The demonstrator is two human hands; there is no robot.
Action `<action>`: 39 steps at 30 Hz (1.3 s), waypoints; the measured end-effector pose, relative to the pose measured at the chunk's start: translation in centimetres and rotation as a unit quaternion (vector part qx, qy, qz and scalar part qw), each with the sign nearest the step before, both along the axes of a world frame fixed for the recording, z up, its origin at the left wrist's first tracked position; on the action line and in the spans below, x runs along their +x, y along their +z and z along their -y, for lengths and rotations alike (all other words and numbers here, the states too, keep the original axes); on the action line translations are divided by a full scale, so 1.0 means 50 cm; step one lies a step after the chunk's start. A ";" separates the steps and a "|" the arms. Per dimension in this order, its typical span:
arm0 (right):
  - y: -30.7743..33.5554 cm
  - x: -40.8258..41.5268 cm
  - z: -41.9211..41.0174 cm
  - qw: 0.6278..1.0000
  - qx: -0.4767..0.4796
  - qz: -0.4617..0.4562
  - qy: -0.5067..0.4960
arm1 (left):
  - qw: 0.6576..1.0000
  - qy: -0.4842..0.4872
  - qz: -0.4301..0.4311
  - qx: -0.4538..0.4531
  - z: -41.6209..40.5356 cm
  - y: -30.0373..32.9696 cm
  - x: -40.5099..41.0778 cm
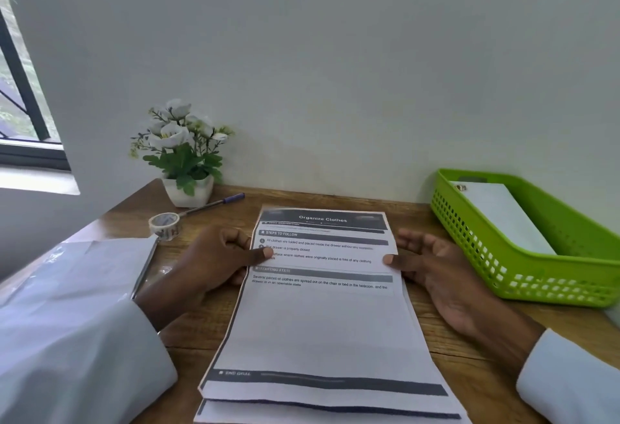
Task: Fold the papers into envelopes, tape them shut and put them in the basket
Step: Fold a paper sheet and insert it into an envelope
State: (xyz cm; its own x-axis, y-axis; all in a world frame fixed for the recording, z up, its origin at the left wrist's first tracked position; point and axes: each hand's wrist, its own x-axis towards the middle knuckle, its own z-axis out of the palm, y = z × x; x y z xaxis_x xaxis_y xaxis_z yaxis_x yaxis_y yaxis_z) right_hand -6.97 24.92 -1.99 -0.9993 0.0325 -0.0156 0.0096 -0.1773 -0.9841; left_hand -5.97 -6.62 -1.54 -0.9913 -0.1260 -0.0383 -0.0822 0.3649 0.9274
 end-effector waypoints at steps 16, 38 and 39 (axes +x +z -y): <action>0.006 0.004 -0.020 0.990 0.008 0.003 0.144 | 0.987 -0.057 -0.039 0.148 -0.009 -0.002 0.007; 0.012 -0.009 -0.013 0.991 -0.059 -0.001 0.117 | 0.949 -0.153 -0.028 0.275 -0.027 -0.012 0.009; 0.012 -0.008 -0.013 0.992 -0.055 -0.005 0.116 | 0.949 -0.143 -0.037 0.279 -0.027 -0.013 0.010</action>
